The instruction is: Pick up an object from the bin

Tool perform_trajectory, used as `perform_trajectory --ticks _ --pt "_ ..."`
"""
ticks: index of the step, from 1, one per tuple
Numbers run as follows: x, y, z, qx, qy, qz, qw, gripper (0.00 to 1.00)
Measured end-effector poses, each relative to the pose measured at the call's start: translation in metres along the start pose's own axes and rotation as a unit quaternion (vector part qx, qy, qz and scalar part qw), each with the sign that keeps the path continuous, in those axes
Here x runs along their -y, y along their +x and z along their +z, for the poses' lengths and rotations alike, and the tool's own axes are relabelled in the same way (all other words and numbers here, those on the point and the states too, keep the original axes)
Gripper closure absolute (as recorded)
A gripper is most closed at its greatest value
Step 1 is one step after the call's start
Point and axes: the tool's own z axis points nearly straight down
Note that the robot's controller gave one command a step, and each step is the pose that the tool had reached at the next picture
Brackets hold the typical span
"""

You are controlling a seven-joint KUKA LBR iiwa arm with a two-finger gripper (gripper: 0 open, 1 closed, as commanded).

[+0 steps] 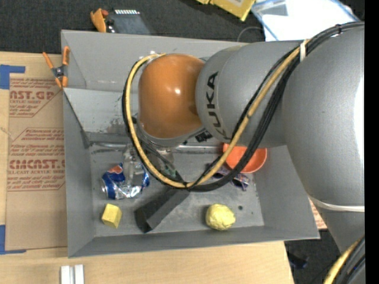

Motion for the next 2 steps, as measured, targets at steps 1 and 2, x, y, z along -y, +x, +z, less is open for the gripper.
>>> perform_trajectory --ticks 1,2 --pt "0.017 -0.011 0.060 0.0015 -0.001 -0.018 0.9998 1.00" --pt "0.013 -0.016 0.072 0.0012 -0.001 0.021 0.9998 1.00"
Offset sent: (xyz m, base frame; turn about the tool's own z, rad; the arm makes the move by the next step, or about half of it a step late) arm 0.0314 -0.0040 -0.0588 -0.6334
